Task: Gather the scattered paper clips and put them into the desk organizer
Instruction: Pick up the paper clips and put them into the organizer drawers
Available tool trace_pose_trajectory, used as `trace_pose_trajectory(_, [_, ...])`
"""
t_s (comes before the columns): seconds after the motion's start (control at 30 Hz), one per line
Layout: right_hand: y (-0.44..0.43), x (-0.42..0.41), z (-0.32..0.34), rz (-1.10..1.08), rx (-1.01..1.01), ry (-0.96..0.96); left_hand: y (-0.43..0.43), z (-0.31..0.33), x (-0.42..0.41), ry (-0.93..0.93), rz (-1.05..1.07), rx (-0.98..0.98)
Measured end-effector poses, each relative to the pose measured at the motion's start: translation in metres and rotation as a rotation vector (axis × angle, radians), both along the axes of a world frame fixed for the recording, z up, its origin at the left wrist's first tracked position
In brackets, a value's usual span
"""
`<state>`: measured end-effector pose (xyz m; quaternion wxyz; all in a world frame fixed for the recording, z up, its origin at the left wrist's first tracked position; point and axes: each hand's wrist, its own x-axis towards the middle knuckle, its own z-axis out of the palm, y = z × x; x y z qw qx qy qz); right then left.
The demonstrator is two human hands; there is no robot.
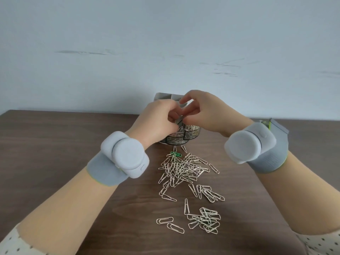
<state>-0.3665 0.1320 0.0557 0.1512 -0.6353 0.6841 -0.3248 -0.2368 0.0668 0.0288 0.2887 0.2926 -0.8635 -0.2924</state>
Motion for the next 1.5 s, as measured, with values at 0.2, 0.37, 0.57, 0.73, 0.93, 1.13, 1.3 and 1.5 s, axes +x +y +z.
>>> trace_pose_trajectory(0.2, [0.007, 0.0, -0.01, 0.043, -0.05, -0.034, 0.004, -0.008, 0.006, 0.023, 0.008, -0.009])
trace_pose_trajectory(0.37, [0.012, -0.003, -0.021, 0.061, -0.151, -0.154, 0.004, -0.019, 0.011, 0.028, 0.023, -0.028])
trace_pose_trajectory(0.57, [0.018, -0.013, -0.041, -0.132, -0.394, -0.097, 0.01, -0.033, 0.015, 0.027, 0.04, -0.076])
trace_pose_trajectory(0.73, [0.028, -0.014, -0.06, -0.07, -0.435, 0.215, 0.017, -0.033, 0.015, 0.142, 0.042, -0.192])
trace_pose_trajectory(0.93, [0.028, -0.021, -0.065, -0.07, -0.297, 0.376, 0.024, -0.033, 0.013, 0.136, 0.058, -0.429])
trace_pose_trajectory(1.13, [0.032, -0.018, -0.064, -0.061, -0.269, 0.386, 0.029, -0.033, 0.013, 0.07, 0.033, -0.573])
trace_pose_trajectory(1.3, [0.025, -0.02, -0.062, -0.104, -0.247, 0.385, 0.028, -0.032, 0.012, -0.006, 0.037, -0.581])
trace_pose_trajectory(1.5, [0.021, -0.014, -0.062, -0.104, -0.188, 0.348, 0.03, -0.034, 0.009, -0.095, 0.065, -0.564])
